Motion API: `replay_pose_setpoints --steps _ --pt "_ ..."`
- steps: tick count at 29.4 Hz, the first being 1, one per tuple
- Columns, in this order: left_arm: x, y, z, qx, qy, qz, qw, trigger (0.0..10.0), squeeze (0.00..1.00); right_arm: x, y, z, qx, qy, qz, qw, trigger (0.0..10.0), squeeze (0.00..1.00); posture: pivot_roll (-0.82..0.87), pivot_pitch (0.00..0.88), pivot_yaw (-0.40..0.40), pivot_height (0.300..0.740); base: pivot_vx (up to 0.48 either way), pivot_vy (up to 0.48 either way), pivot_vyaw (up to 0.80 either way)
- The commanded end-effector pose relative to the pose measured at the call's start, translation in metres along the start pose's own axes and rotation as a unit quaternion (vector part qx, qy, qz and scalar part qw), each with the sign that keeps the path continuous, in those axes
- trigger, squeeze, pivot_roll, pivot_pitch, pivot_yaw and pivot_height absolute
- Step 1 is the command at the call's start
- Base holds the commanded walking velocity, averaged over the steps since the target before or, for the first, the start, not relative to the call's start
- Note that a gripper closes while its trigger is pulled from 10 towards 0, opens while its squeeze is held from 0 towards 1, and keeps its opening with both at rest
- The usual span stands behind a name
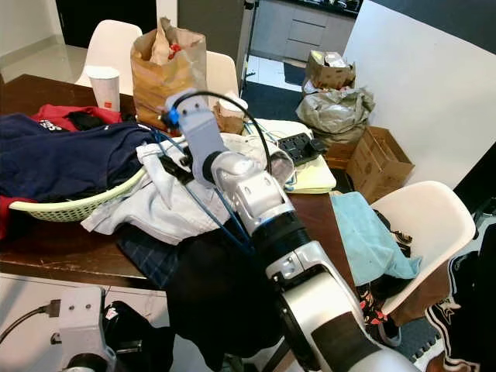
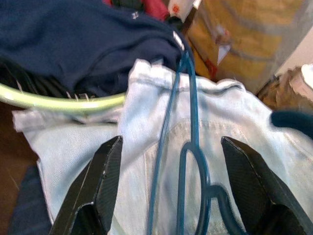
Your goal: Hang hanger
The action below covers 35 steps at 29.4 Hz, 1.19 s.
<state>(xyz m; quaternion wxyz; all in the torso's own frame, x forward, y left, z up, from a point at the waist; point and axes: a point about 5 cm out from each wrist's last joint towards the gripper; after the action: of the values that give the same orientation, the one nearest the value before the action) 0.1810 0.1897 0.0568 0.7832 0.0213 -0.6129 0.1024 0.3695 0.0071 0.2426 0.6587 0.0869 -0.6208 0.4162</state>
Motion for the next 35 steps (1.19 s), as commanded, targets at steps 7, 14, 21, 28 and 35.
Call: replay_pose_setpoints --steps 7,14,21,28,35 --pt "0.005 -0.005 -0.001 -0.011 -0.009 -0.006 1.000 10.0 0.00 -0.021 -0.002 0.001 -0.006 0.062 0.035 0.997 10.0 0.00 0.13 0.000 -0.172 0.740 0.000 0.000 0.00" --pt "0.005 -0.005 -0.001 -0.011 -0.010 -0.006 1.000 10.0 0.00 -0.023 -0.001 0.001 0.000 0.070 0.041 0.997 10.0 0.00 0.13 0.000 -0.171 0.740 0.000 0.000 0.00" --pt "0.005 -0.006 -0.001 -0.011 -0.010 -0.006 1.000 10.0 0.00 -0.036 0.007 0.003 0.034 0.109 0.054 0.992 10.0 0.00 0.12 0.000 -0.171 0.740 0.000 0.000 0.00" --pt "0.006 -0.006 0.000 -0.010 -0.012 -0.005 1.000 10.0 0.00 -0.038 0.008 0.004 0.036 0.116 0.048 0.991 1.9 0.00 0.13 0.000 -0.171 0.740 0.000 0.000 0.00" --pt "0.008 -0.004 0.001 -0.006 -0.015 -0.006 1.000 10.0 0.00 -0.028 0.007 0.001 0.021 0.072 -0.010 0.997 0.0 0.00 0.13 0.000 -0.173 0.740 0.000 0.000 0.00"
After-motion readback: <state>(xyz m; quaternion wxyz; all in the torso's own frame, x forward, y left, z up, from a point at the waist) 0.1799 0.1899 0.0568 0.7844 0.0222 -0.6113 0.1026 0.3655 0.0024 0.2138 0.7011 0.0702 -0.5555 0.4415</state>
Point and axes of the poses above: a point about 5 cm out from each wrist's last joint towards the gripper, its own z axis pointing back from the gripper into the wrist, its own x axis along the axis of the wrist's last joint, y = z × x, and after that the axes turned 9 degrees about z, right-handed
